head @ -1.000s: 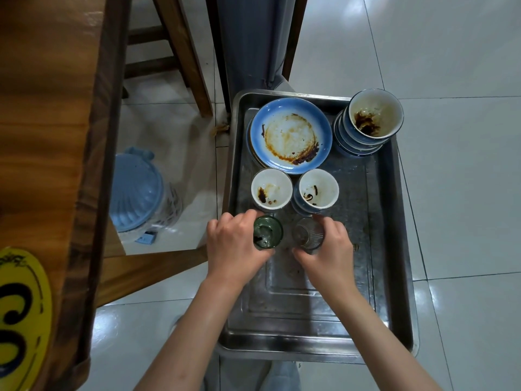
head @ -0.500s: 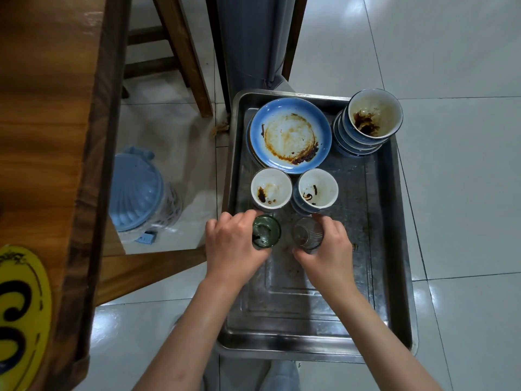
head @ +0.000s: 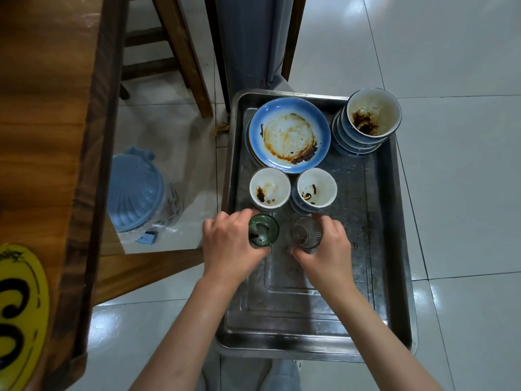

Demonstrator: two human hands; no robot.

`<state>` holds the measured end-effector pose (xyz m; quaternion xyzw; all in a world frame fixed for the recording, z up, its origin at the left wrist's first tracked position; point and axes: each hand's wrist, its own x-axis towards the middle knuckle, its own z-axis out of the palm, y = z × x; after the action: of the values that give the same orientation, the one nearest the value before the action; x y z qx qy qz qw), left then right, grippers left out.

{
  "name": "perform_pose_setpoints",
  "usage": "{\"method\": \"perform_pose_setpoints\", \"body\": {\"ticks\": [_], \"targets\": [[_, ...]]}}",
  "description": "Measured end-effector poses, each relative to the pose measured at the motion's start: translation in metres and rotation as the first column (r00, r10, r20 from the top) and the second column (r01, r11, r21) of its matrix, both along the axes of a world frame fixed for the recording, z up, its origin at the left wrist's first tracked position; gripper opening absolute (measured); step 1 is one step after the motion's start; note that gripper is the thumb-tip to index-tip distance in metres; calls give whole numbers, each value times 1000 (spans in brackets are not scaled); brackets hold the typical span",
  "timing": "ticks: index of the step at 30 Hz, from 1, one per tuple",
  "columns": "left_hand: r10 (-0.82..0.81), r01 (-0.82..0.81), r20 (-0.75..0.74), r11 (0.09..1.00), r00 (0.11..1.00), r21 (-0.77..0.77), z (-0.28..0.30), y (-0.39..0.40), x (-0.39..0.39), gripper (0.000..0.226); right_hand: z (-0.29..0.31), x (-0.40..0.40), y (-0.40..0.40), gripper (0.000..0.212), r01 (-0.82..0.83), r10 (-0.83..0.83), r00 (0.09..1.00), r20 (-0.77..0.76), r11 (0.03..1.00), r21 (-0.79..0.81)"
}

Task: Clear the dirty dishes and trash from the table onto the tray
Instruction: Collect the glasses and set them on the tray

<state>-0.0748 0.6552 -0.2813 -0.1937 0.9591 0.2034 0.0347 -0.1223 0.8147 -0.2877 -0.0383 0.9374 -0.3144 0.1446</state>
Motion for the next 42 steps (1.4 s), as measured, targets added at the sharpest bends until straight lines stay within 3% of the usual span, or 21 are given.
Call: {"method": "perform_pose_setpoints", "body": {"ticks": [10,17,30,42], "targets": [[5,-6,40,1000,999,22,7,-5,8,71,12,2,10,74,9,-9,1000,0,1000,1],[41,-42,19,996,999,79,45,-6,13,81,55,4,15,79,-11,11,1000,-9,1000,-15],[189,-154,-65,919,980,362,190,3,57,73,207,3,4,77,-195,193,981,-33,977,-89],[450,-402,-197,884,871,241,323,-89,123,65,324,24,-85,76,-532,533,846,-27,840,-104]]}}
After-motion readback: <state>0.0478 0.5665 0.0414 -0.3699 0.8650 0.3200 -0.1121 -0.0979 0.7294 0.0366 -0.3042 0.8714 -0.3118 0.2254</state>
